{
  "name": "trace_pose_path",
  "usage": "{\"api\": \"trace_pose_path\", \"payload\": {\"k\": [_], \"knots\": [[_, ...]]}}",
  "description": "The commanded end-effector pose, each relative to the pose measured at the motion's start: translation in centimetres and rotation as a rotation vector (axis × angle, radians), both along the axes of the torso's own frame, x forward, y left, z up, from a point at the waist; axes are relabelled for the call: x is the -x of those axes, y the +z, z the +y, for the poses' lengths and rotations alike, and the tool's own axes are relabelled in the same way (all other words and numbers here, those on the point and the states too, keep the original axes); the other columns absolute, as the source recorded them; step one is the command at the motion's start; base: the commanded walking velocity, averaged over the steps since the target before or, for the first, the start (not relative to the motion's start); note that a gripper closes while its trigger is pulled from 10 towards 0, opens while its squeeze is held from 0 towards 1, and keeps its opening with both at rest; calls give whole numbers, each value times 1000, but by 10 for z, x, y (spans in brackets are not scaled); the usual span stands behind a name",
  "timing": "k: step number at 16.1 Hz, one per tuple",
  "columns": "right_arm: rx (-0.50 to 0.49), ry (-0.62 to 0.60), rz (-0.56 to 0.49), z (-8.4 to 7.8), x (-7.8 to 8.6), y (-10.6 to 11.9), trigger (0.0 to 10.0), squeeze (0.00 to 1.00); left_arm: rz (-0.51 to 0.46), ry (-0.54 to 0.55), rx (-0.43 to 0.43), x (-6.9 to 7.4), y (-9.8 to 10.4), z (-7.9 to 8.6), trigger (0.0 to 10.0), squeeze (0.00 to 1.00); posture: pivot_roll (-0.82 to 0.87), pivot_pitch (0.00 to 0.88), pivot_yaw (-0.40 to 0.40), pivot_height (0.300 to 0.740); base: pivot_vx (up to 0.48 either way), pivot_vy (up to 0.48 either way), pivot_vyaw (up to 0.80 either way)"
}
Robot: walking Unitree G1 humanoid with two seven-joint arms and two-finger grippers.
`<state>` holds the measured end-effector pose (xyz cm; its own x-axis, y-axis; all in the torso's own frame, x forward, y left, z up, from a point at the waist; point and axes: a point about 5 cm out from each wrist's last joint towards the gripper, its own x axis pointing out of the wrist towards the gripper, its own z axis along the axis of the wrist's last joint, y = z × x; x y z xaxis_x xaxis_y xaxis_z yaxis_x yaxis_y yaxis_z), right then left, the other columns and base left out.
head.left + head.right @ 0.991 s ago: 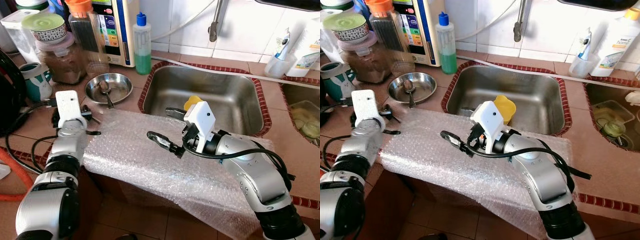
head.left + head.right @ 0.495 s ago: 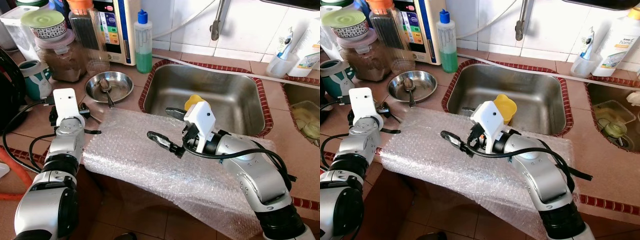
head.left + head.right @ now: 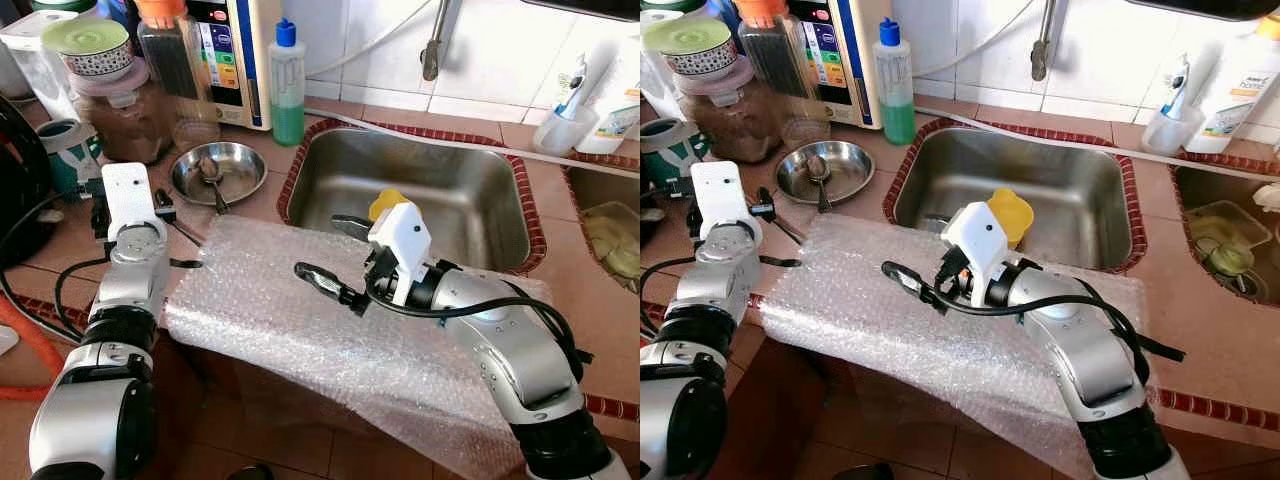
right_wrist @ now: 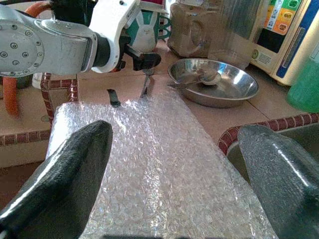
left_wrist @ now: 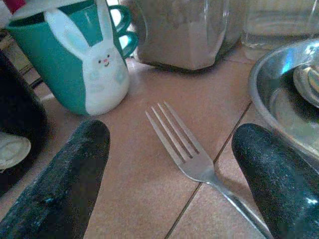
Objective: Kitchen organization
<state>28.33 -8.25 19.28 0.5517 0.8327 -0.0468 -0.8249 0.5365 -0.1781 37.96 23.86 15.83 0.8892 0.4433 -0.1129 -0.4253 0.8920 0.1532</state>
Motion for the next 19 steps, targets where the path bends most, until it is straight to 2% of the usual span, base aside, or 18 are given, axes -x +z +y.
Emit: {"api": "trace_pose_path", "payload": {"k": [1,3,10,16,17,18,19], "knots": [[1,-4,-9,-2,0,2,10000,0,-9,26,22,1,0,6,10000,0,7,109,20,740,0,0,0],[-1,-4,-9,-2,1,3,10000,0,-5,31,43,-1,2,12,10000,0,-1,113,17,740,0,0,0],[6,-15,3,-9,12,4,10000,0,20,-5,140,-9,4,16,10000,0,-70,149,10,740,0,0,0],[10,-28,13,-10,15,4,10000,0,46,17,115,-9,6,21,10000,0,-81,158,16,740,0,0,0],[8,-30,15,-9,15,4,10000,0,65,16,122,-8,4,23,8667,0,-78,157,19,740,0,0,0],[-1,-28,17,-9,15,5,10000,0,73,18,135,-8,3,24,2706,0,-77,156,20,740,0,0,0],[-20,-20,21,-8,16,7,10000,0,75,25,139,-7,3,25,0,0,-76,155,20,740,0,0,0]]}}
